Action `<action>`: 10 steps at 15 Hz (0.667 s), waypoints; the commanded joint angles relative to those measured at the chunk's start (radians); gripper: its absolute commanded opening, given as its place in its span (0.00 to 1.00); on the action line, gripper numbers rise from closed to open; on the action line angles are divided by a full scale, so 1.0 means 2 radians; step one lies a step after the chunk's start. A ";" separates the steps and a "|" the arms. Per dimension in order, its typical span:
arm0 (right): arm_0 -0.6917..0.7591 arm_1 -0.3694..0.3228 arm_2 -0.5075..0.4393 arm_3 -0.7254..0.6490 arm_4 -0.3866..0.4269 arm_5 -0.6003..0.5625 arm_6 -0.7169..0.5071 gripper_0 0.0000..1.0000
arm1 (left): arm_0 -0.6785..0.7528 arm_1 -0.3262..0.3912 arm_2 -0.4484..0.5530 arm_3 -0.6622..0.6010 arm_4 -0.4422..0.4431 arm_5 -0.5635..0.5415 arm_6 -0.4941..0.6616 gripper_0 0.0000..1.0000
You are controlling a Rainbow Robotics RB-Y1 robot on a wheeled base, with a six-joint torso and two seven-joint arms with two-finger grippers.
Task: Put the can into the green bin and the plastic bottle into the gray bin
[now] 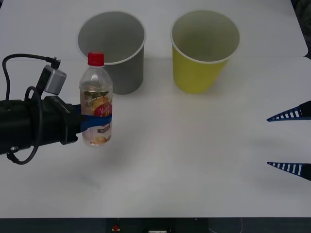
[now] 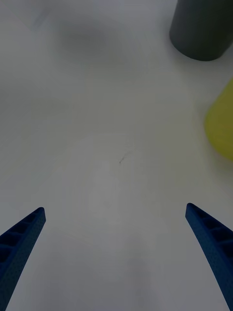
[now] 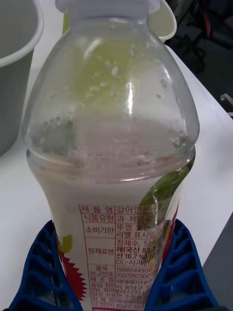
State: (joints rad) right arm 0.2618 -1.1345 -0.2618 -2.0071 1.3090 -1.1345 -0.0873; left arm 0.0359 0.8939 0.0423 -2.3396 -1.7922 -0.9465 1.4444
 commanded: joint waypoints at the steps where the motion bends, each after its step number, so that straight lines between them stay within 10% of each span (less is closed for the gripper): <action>1: 0.000 0.000 0.000 0.000 0.000 0.000 0.000 1.00 | -0.036 0.009 0.036 0.000 -0.006 -0.050 0.002 0.00; 10: 0.000 0.000 0.000 0.000 0.000 0.000 0.000 1.00 | -0.241 0.013 0.060 0.125 0.021 -0.157 0.003 0.00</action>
State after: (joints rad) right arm 0.2618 -1.1345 -0.2618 -2.0072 1.3090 -1.1345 -0.0872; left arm -0.4056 0.9204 0.1742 -2.1266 -1.7538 -1.2455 1.4509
